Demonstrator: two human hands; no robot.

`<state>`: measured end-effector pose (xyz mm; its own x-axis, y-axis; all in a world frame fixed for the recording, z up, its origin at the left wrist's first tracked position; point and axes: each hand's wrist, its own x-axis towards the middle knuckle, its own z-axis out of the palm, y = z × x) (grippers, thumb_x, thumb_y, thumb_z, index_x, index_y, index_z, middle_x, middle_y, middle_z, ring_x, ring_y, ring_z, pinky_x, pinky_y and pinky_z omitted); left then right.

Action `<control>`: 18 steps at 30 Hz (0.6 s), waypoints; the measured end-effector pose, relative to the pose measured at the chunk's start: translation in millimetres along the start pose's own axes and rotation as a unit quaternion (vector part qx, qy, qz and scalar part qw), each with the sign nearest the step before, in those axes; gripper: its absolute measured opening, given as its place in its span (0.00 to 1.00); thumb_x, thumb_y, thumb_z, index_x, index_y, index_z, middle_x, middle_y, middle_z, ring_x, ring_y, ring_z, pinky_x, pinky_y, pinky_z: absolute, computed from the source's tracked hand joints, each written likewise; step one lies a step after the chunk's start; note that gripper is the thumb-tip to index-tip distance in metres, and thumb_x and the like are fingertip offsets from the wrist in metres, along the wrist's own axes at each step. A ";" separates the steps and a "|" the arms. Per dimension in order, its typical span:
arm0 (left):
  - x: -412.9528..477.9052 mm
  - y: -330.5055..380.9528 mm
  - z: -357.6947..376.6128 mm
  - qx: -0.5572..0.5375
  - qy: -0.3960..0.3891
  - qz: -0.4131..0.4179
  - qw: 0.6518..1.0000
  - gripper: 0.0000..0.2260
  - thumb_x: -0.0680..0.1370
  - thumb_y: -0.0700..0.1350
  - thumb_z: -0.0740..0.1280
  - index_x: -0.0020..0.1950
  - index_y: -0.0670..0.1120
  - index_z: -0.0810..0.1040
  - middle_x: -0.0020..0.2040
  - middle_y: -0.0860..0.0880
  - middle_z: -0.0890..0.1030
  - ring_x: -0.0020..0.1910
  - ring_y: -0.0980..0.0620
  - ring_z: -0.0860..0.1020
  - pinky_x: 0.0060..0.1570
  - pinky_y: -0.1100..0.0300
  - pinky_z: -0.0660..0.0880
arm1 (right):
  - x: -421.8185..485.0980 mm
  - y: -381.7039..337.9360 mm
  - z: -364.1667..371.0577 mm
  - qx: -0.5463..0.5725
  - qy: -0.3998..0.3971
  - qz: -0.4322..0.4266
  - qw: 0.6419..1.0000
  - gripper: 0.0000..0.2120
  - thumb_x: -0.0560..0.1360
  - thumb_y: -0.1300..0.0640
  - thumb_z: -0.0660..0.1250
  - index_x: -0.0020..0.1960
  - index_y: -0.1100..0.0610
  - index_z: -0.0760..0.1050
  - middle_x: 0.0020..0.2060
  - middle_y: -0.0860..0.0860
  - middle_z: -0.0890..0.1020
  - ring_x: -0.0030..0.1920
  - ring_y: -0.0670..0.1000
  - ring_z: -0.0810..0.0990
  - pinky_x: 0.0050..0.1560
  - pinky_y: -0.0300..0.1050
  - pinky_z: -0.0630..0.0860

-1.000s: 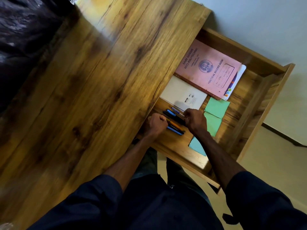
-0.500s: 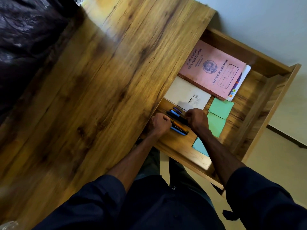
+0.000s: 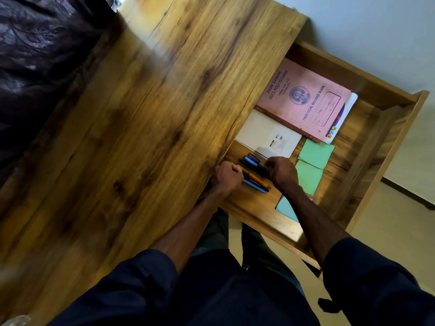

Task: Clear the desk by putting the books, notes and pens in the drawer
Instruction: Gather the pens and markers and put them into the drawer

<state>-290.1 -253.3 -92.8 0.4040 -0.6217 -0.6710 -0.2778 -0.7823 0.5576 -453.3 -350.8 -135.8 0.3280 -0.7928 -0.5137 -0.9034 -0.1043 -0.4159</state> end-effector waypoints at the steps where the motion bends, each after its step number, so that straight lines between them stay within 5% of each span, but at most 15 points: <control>1: -1.2 0.0 -1.2 0.002 -0.002 0.001 1.000 0.07 0.78 0.41 0.70 0.45 0.53 0.78 0.45 0.48 0.85 0.42 0.51 0.85 0.46 0.49 0.84 | 0.1 0.2 0.0 0.002 -0.001 0.002 1.000 0.11 0.76 0.65 0.67 0.55 0.56 0.84 0.47 0.54 0.86 0.44 0.53 0.82 0.45 0.51 0.82; 8: -2.6 0.9 -5.6 0.005 -0.018 0.013 1.000 0.10 0.77 0.40 0.71 0.41 0.55 0.77 0.44 0.49 0.85 0.42 0.51 0.85 0.46 0.49 0.84 | -2.6 0.3 -4.9 0.026 0.000 0.005 1.000 0.12 0.76 0.66 0.66 0.56 0.57 0.84 0.50 0.54 0.86 0.47 0.54 0.83 0.48 0.51 0.82; 14: -9.2 21.0 6.0 -0.012 -0.053 0.038 0.998 0.08 0.77 0.39 0.72 0.56 0.43 0.82 0.49 0.46 0.84 0.37 0.55 0.83 0.30 0.70 0.77 | -29.9 3.0 -31.0 0.094 0.097 0.005 0.991 0.12 0.75 0.64 0.65 0.52 0.57 0.85 0.46 0.52 0.87 0.43 0.50 0.84 0.47 0.49 0.82; 18: -18.6 41.5 19.4 -0.007 -0.081 0.055 0.995 0.07 0.78 0.40 0.72 0.55 0.44 0.83 0.50 0.45 0.85 0.40 0.52 0.85 0.37 0.64 0.82 | -50.8 16.4 -51.1 0.129 0.144 0.006 0.981 0.09 0.74 0.63 0.69 0.51 0.56 0.86 0.44 0.50 0.87 0.41 0.45 0.83 0.46 0.43 0.82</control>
<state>-326.1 -274.9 -66.7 0.2266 -0.7023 -0.6749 -0.3005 -0.7095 0.6375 -498.9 -342.9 -78.2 0.1925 -0.9335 -0.3025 -0.7949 0.0325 -0.6059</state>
